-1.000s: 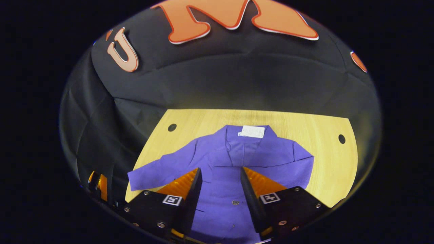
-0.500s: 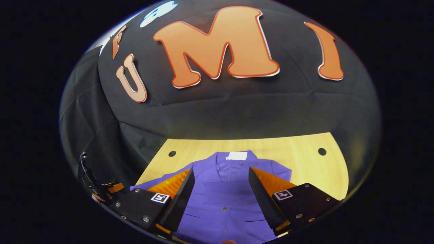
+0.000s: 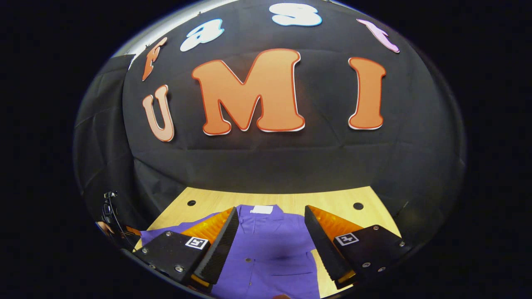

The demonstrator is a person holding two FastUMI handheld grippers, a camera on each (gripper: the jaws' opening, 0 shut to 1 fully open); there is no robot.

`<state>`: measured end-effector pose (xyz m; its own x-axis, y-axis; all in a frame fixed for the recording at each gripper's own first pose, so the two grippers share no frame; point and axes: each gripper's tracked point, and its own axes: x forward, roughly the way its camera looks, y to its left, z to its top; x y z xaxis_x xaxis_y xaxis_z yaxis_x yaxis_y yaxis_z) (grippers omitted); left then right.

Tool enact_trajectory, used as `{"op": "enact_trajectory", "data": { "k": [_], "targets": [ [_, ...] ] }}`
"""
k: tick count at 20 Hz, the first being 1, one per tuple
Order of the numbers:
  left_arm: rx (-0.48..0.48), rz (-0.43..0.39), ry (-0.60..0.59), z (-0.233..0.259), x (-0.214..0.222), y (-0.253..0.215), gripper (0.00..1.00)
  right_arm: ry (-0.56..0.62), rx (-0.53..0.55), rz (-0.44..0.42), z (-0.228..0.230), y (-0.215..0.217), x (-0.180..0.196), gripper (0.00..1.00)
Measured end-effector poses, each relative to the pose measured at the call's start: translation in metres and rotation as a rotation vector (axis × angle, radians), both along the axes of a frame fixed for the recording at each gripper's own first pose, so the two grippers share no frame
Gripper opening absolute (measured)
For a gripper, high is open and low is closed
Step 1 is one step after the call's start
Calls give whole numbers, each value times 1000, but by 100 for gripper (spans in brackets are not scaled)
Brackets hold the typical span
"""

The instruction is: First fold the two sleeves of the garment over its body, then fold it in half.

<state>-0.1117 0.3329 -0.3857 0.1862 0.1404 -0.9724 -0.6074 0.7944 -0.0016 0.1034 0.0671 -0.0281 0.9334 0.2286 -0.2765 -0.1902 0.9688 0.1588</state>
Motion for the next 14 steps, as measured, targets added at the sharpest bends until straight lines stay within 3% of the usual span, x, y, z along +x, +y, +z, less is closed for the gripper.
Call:
{"op": "enact_trajectory", "data": {
  "k": [8, 14],
  "targets": [
    [-132, 29, 153, -33, 5, 6, 98, -36, -41, -38, 1, -15, -33, 95],
    [-118, 37, 239, -49, 7, 11, 95, -39, -49, -54, -2, -22, -47, 95]
  ]
}}
